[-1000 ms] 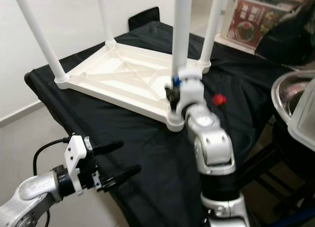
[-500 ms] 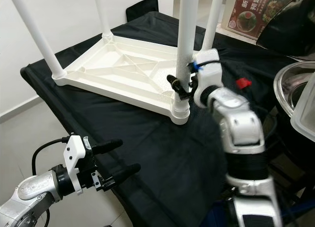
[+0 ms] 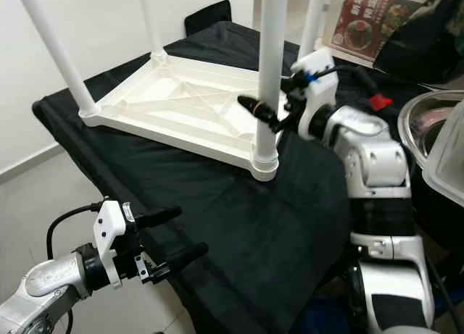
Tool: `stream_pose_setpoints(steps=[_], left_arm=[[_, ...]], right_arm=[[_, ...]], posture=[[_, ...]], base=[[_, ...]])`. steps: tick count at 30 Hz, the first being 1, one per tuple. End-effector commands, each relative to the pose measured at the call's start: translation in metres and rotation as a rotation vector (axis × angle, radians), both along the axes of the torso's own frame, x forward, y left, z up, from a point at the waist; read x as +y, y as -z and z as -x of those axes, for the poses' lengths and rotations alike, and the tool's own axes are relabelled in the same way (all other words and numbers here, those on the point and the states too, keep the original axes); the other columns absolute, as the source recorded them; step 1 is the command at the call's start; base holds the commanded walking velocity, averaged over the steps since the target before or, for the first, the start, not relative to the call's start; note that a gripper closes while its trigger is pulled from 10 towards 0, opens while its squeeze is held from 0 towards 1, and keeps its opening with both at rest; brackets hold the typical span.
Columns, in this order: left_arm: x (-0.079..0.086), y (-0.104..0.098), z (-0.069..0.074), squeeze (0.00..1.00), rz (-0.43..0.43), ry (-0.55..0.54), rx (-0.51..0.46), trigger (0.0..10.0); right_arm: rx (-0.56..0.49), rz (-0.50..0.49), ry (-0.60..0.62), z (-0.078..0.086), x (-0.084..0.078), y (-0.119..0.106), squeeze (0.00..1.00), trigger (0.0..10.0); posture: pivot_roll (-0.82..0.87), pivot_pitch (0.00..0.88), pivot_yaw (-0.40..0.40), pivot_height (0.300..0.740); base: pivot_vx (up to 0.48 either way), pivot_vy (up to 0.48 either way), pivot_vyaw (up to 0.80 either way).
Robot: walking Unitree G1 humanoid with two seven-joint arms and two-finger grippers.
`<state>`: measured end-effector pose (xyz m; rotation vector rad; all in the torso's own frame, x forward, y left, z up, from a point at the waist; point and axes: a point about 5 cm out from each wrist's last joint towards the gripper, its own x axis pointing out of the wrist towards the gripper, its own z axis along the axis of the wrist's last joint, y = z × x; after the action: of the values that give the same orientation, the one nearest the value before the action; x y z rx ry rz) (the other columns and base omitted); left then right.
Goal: Building children table
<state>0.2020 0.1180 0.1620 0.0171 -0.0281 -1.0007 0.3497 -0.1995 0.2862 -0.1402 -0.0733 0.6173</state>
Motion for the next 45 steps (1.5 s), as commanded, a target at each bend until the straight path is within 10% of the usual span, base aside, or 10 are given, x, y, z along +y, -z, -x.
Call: stream_pose_setpoints(steps=[1, 2, 16, 27, 39, 40, 44, 45], left_arm=[[0.000, -0.001, 0.003, 0.00, -0.007, 0.013, 0.008, 10.0], [0.000, -0.001, 0.003, 0.00, -0.008, 0.013, 0.007, 10.0], [0.000, 0.000, 0.003, 0.00, -0.011, 0.012, 0.008, 10.0], [-0.001, 0.000, 0.003, 0.00, -0.008, 0.022, 0.013, 10.0], [0.000, 0.000, 0.003, 0.00, -0.008, 0.019, 0.013, 10.0], [-0.001, 0.000, 0.003, 0.00, -0.008, 0.019, 0.014, 10.0], [-0.001, 0.000, 0.003, 0.00, -0.007, 0.021, 0.014, 10.0], [-0.002, 0.000, 0.003, 0.00, -0.006, 0.023, 0.014, 10.0]], right_arm=[[0.003, -0.004, -0.024, -0.001, 0.000, 0.002, 0.00, 6.4], [0.002, -0.008, -0.045, -0.001, 0.000, 0.001, 0.00, 0.0], [-0.014, -0.016, 0.029, 0.000, -0.002, 0.002, 0.00, 0.0], [0.066, 0.071, 0.600, 0.014, -0.004, 0.033, 0.00, 0.0], [0.130, -0.014, 0.697, 0.027, 0.017, 0.042, 0.00, 0.0], [0.150, -0.005, 0.687, 0.026, 0.019, 0.043, 0.00, 10.0], [0.180, -0.010, 0.676, 0.026, 0.021, 0.044, 0.00, 10.0], [0.182, -0.033, 0.668, 0.027, 0.024, 0.042, 1.00, 10.0]], posture=[[-0.01, 0.098, 0.004, 0.740], [-0.01, 0.099, 0.006, 0.740], [-0.02, 0.101, 0.004, 0.740], [-0.03, 0.111, 0.007, 0.740], [-0.03, 0.113, 0.004, 0.740], [-0.03, 0.115, 0.005, 0.740], [-0.03, 0.114, 0.005, 0.740], [-0.03, 0.115, 0.005, 0.740]], base=[[0.000, 0.000, 0.00], [0.000, 0.000, 0.00], [0.000, 0.000, 0.00], [0.000, 0.000, 0.00], [0.000, 0.000, 0.00], [0.000, 0.000, 0.00], [0.000, 0.000, 0.00], [0.000, 0.000, 0.00]])
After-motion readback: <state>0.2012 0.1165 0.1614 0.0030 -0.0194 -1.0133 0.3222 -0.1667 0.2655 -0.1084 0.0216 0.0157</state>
